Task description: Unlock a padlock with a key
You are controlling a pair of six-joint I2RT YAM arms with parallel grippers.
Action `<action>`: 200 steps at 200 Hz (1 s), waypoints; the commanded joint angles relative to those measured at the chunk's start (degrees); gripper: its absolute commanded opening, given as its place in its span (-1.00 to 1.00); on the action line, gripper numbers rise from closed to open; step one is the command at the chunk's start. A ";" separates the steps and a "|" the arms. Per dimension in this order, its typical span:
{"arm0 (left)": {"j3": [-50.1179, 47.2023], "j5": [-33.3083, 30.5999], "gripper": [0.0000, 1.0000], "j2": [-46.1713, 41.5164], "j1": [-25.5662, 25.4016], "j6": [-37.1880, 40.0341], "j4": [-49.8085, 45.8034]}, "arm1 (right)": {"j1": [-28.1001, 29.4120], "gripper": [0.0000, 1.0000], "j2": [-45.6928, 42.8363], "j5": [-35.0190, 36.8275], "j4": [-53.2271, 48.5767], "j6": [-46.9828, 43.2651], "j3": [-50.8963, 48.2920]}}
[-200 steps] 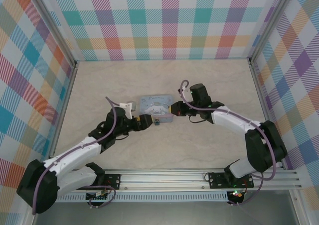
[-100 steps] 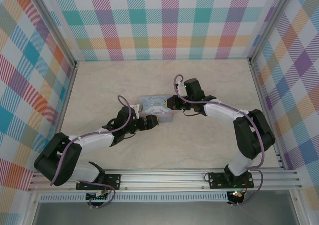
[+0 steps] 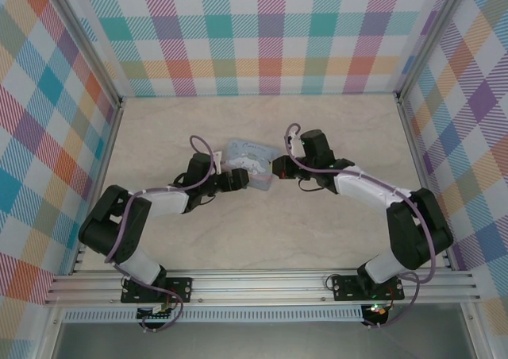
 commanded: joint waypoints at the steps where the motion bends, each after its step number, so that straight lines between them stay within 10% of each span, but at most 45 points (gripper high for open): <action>1: 2.86 2.25 0.73 2.31 0.60 4.30 3.33 | -0.05 -0.91 -3.02 2.01 -1.08 -0.83 -2.13; 91: -5.91 -9.90 0.43 -8.19 -2.92 17.25 -6.06 | -0.20 -0.90 -9.59 5.13 -3.01 -2.99 -6.41; 200: -2.45 -22.30 0.39 2.73 -11.33 18.17 -2.24 | -0.20 -0.89 -19.36 7.22 -5.51 -1.47 -11.25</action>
